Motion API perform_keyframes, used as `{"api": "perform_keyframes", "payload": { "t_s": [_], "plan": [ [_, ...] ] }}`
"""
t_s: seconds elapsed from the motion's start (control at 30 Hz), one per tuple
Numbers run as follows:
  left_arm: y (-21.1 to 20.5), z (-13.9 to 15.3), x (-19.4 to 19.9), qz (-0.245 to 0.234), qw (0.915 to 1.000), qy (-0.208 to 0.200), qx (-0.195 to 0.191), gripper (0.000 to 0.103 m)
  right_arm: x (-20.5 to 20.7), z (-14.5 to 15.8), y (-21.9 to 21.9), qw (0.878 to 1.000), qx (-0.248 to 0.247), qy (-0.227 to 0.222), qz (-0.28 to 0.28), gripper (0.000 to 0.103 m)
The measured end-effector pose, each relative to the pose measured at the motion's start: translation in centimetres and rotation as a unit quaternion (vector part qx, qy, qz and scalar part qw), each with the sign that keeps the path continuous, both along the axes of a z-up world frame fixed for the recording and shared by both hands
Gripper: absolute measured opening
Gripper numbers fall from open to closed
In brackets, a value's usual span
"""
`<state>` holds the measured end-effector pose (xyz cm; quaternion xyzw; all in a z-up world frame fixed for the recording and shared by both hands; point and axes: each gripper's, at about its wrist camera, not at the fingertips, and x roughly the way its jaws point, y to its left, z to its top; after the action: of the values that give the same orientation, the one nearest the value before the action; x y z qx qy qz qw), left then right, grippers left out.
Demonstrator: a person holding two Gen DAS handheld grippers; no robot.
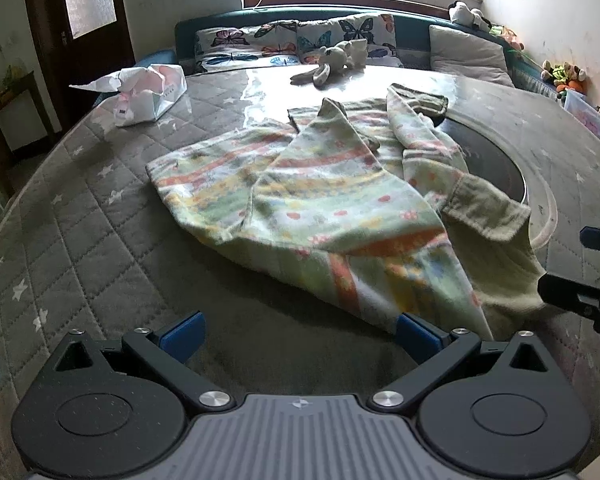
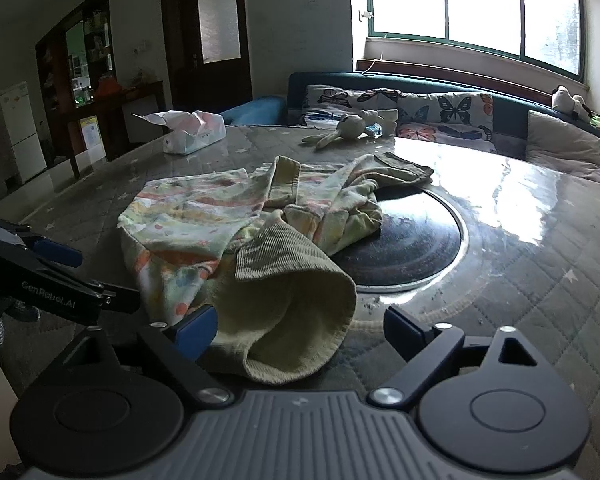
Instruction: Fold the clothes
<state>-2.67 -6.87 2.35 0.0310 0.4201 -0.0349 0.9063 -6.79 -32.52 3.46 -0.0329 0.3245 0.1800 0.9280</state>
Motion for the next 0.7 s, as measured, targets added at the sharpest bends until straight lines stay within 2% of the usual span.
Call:
{"api": "perform_keyframes", "payload": {
  "t_s": [0.4, 0.53, 0.7],
  "plan": [
    [-0.9, 2.9, 4.1, -0.008, 0.9985, -0.055, 0.002, 0.102, 3.5, 1.5, 0.2, 1.000, 0.007, -0.008, 0.011, 0.074],
    [-1.8, 2.8, 6.4, -0.013, 0.9986, -0.051, 0.005, 0.096, 4.8, 1.4, 0.4, 1.000, 0.008, -0.008, 0.019, 0.074],
    [-2.8, 2.1, 9.8, -0.013, 0.9994, -0.031, -0.008, 0.089, 6.6, 0.6, 0.5, 1.000, 0.015, 0.007, 0.021, 0.066]
  ]
}}
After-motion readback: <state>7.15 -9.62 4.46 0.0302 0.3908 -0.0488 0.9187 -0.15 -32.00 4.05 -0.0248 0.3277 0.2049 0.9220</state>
